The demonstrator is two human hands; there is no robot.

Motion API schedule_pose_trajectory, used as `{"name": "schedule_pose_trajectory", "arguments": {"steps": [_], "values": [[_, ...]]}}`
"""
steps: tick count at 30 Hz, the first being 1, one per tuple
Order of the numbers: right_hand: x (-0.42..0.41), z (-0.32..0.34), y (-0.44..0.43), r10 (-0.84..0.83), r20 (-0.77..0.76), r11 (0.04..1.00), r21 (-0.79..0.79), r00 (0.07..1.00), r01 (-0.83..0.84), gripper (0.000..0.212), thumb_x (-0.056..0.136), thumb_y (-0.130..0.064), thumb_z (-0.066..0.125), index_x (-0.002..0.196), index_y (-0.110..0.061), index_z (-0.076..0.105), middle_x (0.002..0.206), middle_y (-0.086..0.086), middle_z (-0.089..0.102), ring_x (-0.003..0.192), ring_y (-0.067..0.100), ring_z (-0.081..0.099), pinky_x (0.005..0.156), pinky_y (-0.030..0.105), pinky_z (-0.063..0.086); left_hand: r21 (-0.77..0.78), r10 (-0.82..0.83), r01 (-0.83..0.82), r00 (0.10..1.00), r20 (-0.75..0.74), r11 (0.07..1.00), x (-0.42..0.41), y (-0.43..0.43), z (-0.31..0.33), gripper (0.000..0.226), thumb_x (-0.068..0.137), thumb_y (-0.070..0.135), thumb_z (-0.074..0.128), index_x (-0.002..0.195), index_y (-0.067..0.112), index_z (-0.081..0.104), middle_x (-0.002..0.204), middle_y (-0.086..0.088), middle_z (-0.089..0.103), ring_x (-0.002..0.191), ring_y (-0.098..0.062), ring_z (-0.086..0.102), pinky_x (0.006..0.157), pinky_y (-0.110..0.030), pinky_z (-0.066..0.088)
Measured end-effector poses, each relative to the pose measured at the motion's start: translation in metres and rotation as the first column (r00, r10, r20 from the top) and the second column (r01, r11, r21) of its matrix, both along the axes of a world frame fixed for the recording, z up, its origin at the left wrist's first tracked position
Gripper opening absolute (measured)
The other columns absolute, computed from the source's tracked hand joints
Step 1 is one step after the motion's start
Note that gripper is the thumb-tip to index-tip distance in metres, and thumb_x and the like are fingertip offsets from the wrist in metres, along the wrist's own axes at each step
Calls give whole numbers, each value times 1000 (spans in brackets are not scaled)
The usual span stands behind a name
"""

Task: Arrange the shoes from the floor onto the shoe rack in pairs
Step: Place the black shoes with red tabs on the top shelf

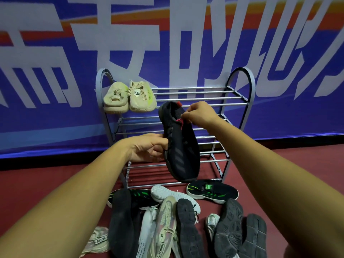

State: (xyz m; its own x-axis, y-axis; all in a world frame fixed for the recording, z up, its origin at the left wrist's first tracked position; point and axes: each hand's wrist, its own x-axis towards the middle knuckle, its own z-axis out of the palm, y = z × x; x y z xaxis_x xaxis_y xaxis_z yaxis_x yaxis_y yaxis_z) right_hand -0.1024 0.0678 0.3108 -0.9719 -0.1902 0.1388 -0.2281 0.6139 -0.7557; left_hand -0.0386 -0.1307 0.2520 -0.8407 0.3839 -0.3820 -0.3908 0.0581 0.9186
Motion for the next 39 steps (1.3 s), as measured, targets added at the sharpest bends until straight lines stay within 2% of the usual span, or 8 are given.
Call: {"name": "schedule_pose_trajectory", "arguments": {"steps": [5,10,14,18,21,24,29,39], "values": [[-4,-2,5,-75,8,996,43,997,75,32,82,-34,72,71,-8,57,65,9,51,61,22,45,59,33,39,9,40,-40,999,-26,999,-5,0,10,41,60,16,77,99,21,65,102,-5,60,75,-13,49,65,-24,39],[0,-6,10,-35,165,989,145,986,11,43,88,-48,66,87,-5,67,69,10,57,57,22,49,55,28,40,56,224,-221,974,-37,974,-11,9,22,10,61,17,68,65,21,60,46,6,34,46,-9,29,56,-25,26],[9,-3,24,18,314,1000,19,949,-25,47,93,-52,62,96,-6,66,76,6,60,54,16,44,53,26,34,112,298,-293,954,-29,950,-21,8,25,15,73,18,65,86,19,60,59,2,44,50,-9,38,52,-23,28],[7,-14,36,149,437,983,-161,887,-86,35,94,-44,64,89,-10,66,61,-1,53,54,11,40,51,24,30,192,382,-373,924,-11,908,-25,15,38,5,90,19,55,94,20,56,41,6,47,37,-6,43,58,-23,22],[-1,-22,33,214,464,897,-442,859,15,23,93,-31,68,83,-13,59,55,-2,41,53,10,29,47,23,22,243,442,-424,897,-20,872,-32,16,38,13,86,27,67,97,22,62,61,3,61,54,-6,53,53,-20,28],[-5,-25,21,201,438,819,-565,876,95,21,96,-25,66,81,-12,60,55,-3,39,50,8,28,45,21,20,271,521,-494,853,-34,826,-39,20,37,24,83,35,74,101,21,65,72,1,67,57,-6,59,52,-19,31],[-20,-37,-2,118,404,745,-640,907,188,20,94,-21,68,82,-7,60,63,5,47,51,10,31,39,20,23,205,563,-542,824,-62,815,-41,28,29,19,83,35,76,95,25,65,69,5,66,52,-6,52,46,-19,28],[-42,-38,-30,117,349,664,-724,930,189,23,94,-29,67,87,-7,63,63,2,50,53,11,38,47,23,29,349,605,-575,796,31,740,-49,27,19,38,81,29,78,115,22,61,79,-2,72,63,-7,60,55,-22,30]]}}
